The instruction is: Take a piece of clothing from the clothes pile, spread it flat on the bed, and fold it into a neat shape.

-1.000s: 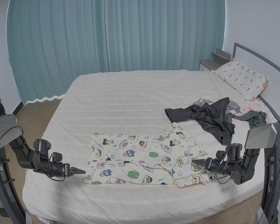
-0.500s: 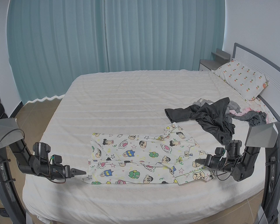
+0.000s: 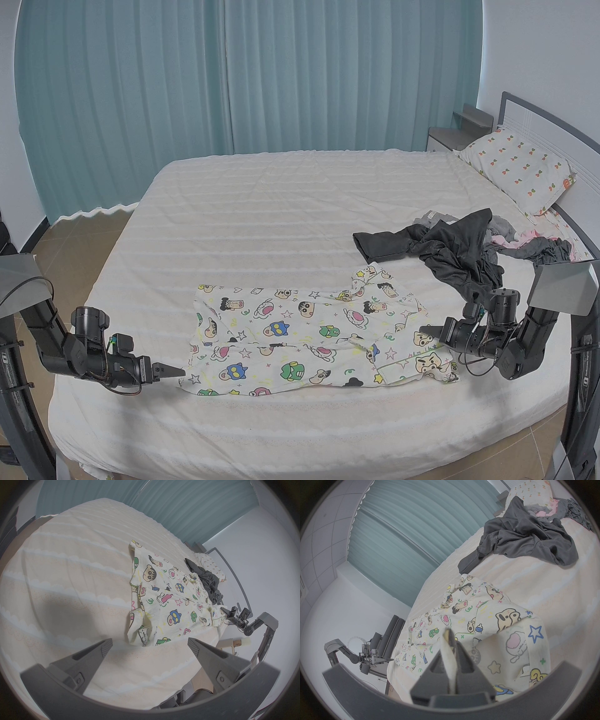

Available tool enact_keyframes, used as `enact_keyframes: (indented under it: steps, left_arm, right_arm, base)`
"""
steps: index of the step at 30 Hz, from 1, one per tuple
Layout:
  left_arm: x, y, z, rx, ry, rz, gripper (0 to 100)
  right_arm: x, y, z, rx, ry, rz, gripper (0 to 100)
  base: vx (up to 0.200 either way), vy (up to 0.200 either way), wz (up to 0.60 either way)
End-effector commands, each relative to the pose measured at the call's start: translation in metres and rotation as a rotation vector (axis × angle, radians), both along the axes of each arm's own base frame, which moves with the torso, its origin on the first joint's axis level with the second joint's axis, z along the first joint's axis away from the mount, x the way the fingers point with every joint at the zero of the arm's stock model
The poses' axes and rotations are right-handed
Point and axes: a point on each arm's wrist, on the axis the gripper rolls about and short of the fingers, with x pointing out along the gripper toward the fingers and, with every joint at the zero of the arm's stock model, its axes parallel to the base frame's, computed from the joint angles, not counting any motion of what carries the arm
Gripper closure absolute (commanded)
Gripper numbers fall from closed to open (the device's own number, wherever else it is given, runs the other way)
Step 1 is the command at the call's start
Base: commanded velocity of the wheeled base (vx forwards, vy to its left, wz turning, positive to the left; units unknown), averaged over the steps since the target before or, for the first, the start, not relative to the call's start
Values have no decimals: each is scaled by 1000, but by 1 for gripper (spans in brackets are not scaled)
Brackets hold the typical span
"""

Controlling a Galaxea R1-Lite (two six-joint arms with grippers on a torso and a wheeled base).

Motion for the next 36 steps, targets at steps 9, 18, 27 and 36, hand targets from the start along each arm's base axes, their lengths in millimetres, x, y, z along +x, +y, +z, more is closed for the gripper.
enact_keyframes:
  steps: [9, 18, 27, 36]
  left_arm:
    - [3, -8, 8, -65, 47, 64, 0]
    - [8, -26, 20, -142, 39, 141, 0]
    - [-9, -73, 12, 71, 121, 285, 0]
    - [1, -74, -4, 196, 53, 244, 0]
  right_arm:
    - [-7, -21, 5, -47, 2, -146, 0]
    - [-56, -20, 37, -25, 50, -297, 0]
    - [-109, -4, 23, 28, 157, -295, 0]
    - [-118, 3, 21, 15, 193, -267, 0]
  base:
    - [0, 0, 0]
    - [0, 0, 0]
    - [0, 0, 0]
    - [0, 0, 0]
